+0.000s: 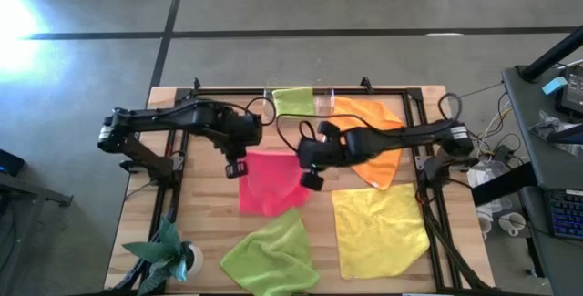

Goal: Fold microfiber towels
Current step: Fold the pink microfiber towel

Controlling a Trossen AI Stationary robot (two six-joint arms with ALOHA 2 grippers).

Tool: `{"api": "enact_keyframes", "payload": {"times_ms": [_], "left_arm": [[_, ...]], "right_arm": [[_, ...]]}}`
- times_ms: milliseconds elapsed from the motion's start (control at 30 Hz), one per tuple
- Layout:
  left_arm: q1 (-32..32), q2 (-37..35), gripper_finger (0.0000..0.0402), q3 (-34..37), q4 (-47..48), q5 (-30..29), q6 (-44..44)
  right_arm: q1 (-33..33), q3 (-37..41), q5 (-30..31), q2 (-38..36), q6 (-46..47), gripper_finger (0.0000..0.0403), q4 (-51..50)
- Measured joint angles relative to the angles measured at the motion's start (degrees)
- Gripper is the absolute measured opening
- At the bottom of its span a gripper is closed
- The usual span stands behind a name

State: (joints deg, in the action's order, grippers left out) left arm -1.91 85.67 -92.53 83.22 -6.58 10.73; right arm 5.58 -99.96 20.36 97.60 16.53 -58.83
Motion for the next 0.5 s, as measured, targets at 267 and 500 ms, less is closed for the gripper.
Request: {"api": "enact_keyframes", "payload": {"times_ms": [267, 500], "left_arm": [[-1.81, 5.46, 0.0000, 0.26, 0.75, -13.36, -1.19], [-1.88, 8.26, 0.0000, 3.53, -0.80, -13.93, -5.63]], "right_arm": [[-5.83, 0.00, 4.16, 4.96, -8.65, 0.0008, 0.51], [-6.35, 0.07, 3.19, 7.14, -15.39, 0.0008, -0.02]]}}
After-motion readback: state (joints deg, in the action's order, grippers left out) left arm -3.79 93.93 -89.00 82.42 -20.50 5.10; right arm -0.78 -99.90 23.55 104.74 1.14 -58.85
